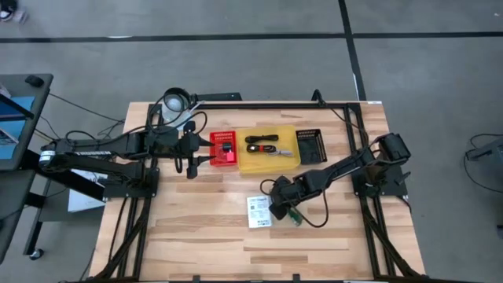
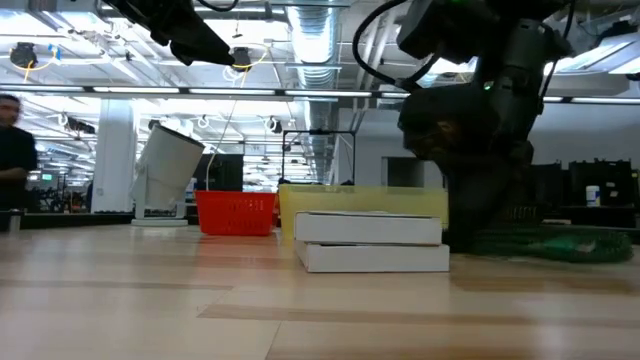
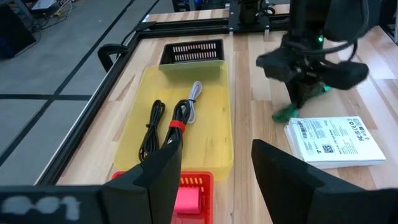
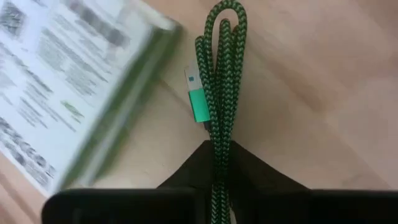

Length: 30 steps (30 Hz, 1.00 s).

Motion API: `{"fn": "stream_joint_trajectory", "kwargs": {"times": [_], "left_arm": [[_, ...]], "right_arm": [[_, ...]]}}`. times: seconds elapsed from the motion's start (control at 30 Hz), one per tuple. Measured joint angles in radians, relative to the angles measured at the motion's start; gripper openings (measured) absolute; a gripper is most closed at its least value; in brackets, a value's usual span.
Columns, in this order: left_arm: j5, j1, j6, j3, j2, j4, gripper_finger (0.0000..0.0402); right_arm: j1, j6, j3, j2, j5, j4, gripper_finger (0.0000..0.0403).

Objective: Pick and place items into bin
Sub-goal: Put the green charger cable into the yellow bin

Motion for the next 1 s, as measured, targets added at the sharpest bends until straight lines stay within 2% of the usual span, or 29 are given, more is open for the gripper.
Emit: {"fn": "stream_joint_trajectory", "kwargs": {"times": [0.1,0.27,0.47,0.7,1.0], "left_arm": [[0.000,0.000,0.000,0.000,0.000,-0.002,0.0187],[0.000,0.000,0.000,0.000,0.000,-0.006,0.0187],[0.000,0.000,0.000,0.000,0.000,-0.005,0.0187],[0.000,0.000,0.000,0.000,0.000,-0.004,0.0187],[0.000,0.000,0.001,0.000,0.000,-0.005,0.0187]], "right_arm": [[-0.005,-0.007,0.001,-0.040,0.034,-0.040,0.0031],[-0.027,-0.033,0.001,-0.137,0.116,-0.126,0.0011],[-0.091,-0.128,0.001,-0.256,0.213,-0.134,0.0025],[-0.231,-0.344,0.001,-0.340,0.302,-0.097,0.0010],[-0.438,-0.587,0.002,-0.320,0.292,0.057,0.0024]]}}
